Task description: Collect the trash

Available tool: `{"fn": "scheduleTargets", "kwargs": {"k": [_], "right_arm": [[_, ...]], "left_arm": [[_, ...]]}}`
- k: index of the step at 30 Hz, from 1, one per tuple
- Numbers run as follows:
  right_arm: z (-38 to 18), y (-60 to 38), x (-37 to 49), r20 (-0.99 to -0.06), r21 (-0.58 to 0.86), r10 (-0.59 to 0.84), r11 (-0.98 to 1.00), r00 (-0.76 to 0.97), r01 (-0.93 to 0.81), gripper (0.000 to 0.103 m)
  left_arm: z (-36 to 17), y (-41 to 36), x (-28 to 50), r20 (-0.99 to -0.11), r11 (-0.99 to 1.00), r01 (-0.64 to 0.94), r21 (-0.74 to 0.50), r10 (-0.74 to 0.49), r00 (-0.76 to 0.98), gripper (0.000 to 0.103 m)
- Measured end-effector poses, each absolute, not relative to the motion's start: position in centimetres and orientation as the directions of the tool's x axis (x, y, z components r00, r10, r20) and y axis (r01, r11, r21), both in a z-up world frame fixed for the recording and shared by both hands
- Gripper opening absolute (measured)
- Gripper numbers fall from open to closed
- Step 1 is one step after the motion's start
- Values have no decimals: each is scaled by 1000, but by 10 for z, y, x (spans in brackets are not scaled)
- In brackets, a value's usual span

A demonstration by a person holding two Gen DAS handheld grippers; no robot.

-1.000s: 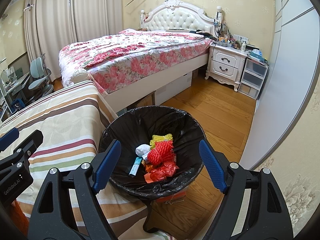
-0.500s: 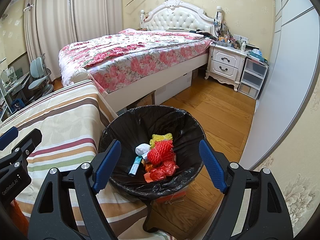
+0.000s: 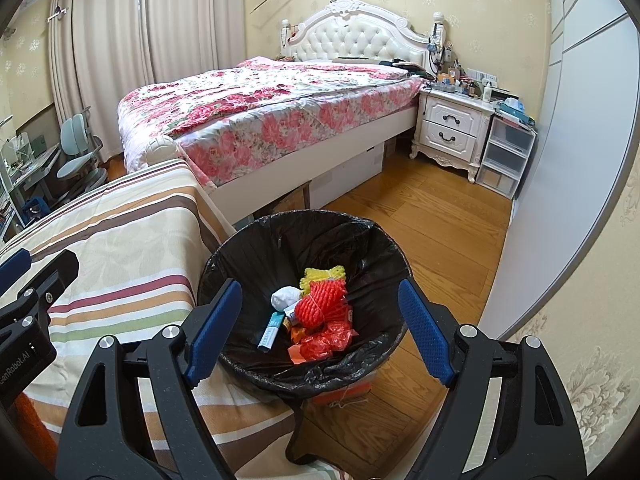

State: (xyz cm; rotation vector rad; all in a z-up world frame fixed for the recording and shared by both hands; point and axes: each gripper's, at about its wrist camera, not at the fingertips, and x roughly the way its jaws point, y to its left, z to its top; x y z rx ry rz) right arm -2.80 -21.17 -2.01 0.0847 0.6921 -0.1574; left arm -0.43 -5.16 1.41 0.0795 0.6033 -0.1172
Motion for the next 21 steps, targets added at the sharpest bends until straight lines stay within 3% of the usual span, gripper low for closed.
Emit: {"fn": "scheduleTargets", "kwargs": {"k": [21], "right_arm": [[-19,-199,-30,-645,22,-94,990,759,141,79]], "left_arm": [[10,-37,3,-573,993,112,35,-72,817,85]]}}
